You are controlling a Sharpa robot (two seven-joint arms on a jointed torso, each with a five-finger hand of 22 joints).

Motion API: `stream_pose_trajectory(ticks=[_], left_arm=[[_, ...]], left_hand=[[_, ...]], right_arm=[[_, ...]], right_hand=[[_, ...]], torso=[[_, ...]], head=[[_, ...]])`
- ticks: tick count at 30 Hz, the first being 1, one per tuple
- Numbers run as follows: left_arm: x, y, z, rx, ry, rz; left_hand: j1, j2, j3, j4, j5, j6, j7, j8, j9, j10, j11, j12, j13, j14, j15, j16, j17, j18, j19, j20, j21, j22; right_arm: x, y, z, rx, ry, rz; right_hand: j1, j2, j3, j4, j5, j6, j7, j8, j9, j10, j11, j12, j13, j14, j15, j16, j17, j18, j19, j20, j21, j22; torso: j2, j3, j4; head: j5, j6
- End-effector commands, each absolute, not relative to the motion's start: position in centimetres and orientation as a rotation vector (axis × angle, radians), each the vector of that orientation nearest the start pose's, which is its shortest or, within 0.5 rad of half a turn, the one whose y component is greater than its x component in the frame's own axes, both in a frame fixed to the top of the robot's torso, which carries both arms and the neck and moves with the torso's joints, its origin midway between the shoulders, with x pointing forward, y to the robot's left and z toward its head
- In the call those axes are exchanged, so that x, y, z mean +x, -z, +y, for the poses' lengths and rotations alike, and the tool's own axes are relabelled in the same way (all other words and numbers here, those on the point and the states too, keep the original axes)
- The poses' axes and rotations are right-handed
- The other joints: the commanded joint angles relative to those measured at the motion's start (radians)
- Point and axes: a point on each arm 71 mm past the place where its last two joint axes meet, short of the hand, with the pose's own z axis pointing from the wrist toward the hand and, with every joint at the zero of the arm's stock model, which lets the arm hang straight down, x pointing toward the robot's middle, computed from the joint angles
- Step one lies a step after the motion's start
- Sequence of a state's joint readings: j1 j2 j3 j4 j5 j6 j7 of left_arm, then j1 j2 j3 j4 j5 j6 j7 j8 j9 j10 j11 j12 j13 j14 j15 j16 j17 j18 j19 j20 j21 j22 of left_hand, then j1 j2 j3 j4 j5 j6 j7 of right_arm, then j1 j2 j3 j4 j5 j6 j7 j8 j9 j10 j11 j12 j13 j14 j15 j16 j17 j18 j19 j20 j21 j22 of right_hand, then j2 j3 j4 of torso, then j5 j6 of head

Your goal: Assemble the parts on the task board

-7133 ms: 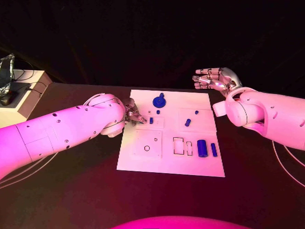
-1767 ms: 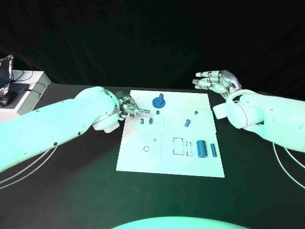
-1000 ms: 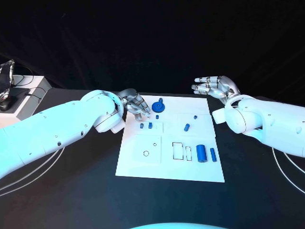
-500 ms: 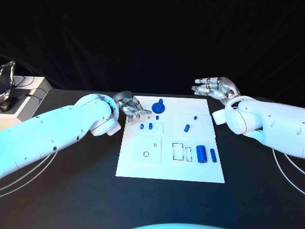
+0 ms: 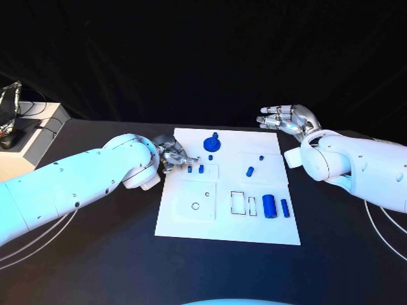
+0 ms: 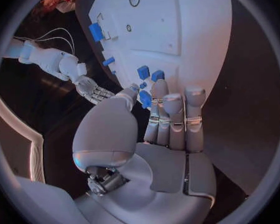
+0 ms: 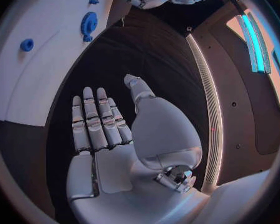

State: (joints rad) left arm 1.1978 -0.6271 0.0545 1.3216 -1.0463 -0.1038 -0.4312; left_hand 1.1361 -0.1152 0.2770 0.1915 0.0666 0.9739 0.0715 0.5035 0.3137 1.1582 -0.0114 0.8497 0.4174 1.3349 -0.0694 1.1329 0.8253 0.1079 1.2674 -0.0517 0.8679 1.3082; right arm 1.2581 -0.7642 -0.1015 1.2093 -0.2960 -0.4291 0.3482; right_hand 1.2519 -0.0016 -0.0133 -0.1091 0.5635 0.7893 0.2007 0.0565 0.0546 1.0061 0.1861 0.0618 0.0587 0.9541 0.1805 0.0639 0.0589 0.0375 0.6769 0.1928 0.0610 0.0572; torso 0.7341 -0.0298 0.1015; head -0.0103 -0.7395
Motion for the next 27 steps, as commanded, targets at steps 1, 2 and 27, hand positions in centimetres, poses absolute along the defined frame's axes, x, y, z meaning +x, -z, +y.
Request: stream_pose_trajectory(ticks=[1, 2, 27], left_arm=[[52.85, 19.92, 16.49, -0.382, 0.545, 2.060], [52.86, 19.94, 16.50, -0.383, 0.543, 2.061], [52.56, 20.16, 15.93, -0.367, 0.536, 2.107]], left_hand=[[-0.007, -0.011, 0.045, -0.021, -0.001, 0.000, -0.010, 0.007, 0.028, 0.008, -0.006, -0.005, 0.010, 0.010, -0.003, -0.002, 0.015, -0.002, 0.007, -0.002, 0.011, 0.059], [-0.007, -0.013, 0.054, -0.028, 0.000, -0.001, -0.013, 0.009, 0.036, 0.010, -0.008, -0.004, 0.013, 0.014, -0.004, 0.001, 0.021, -0.002, 0.009, -0.002, 0.015, 0.060], [-0.051, -0.057, 0.048, -0.006, -0.005, -0.005, -0.025, 0.023, 0.190, 0.011, -0.015, 0.009, 0.051, 0.026, -0.008, 0.015, 0.082, -0.012, 0.016, -0.010, 0.058, 0.072]], right_arm=[[54.51, 18.07, -27.13, 0.826, -1.122, 1.369], [54.51, 18.07, -27.14, 0.826, -1.121, 1.369], [54.45, 18.06, -27.21, 0.827, -1.120, 1.370]], right_hand=[[-0.005, 0.004, 0.004, -0.001, 0.002, 0.007, 0.029, -0.003, 0.001, 0.008, -0.001, -0.003, -0.001, 0.007, -0.001, -0.006, -0.001, -0.009, 0.004, 0.002, -0.003, 0.000], [-0.005, 0.004, 0.004, -0.001, 0.002, 0.007, 0.029, -0.003, 0.001, 0.008, -0.001, -0.003, -0.001, 0.007, -0.001, -0.006, -0.001, -0.009, 0.004, 0.002, -0.003, 0.000], [-0.006, 0.003, 0.005, -0.001, 0.003, 0.007, 0.029, -0.003, 0.001, 0.008, -0.001, -0.003, -0.001, 0.007, -0.001, -0.006, -0.001, -0.010, 0.002, 0.002, -0.003, 0.000]], torso=[[0.002, 0.0014, -0.0009], [0.002, 0.0015, -0.0006], [-0.001, 0.0013, -0.0001]], head=[[-0.001, -0.002], [-0.001, -0.002], [-0.006, -0.016]])
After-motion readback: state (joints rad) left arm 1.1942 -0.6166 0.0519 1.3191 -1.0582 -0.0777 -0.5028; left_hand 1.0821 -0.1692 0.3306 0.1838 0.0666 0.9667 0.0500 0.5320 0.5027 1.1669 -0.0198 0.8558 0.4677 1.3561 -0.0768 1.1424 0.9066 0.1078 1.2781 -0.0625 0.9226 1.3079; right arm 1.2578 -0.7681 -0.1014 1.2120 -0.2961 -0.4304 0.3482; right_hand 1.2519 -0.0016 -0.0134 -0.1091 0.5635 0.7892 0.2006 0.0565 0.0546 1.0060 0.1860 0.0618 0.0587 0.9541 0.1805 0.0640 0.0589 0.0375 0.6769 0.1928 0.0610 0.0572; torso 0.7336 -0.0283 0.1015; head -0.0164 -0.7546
